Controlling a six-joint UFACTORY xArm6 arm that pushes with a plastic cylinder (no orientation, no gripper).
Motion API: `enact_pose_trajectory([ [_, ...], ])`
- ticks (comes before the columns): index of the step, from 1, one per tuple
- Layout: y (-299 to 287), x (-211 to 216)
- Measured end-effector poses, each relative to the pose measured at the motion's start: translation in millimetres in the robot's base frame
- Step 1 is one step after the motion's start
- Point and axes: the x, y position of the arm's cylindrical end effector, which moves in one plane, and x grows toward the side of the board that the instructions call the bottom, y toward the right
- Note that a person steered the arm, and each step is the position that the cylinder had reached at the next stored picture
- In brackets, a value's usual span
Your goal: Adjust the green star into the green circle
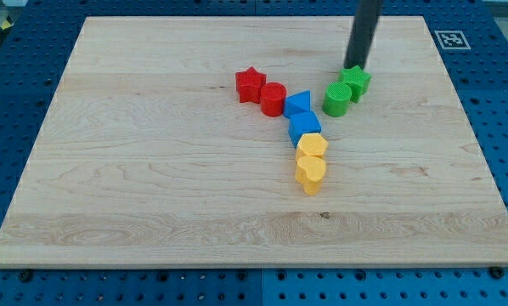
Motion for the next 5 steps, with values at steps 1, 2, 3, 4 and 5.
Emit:
enact_pose_trajectory([
  [1, 24.5, 17.3],
  [2, 26.6, 8.1],
  [3, 19.7, -11.7],
  [4, 2.6, -15.4],
  [5, 2.3, -0.3],
])
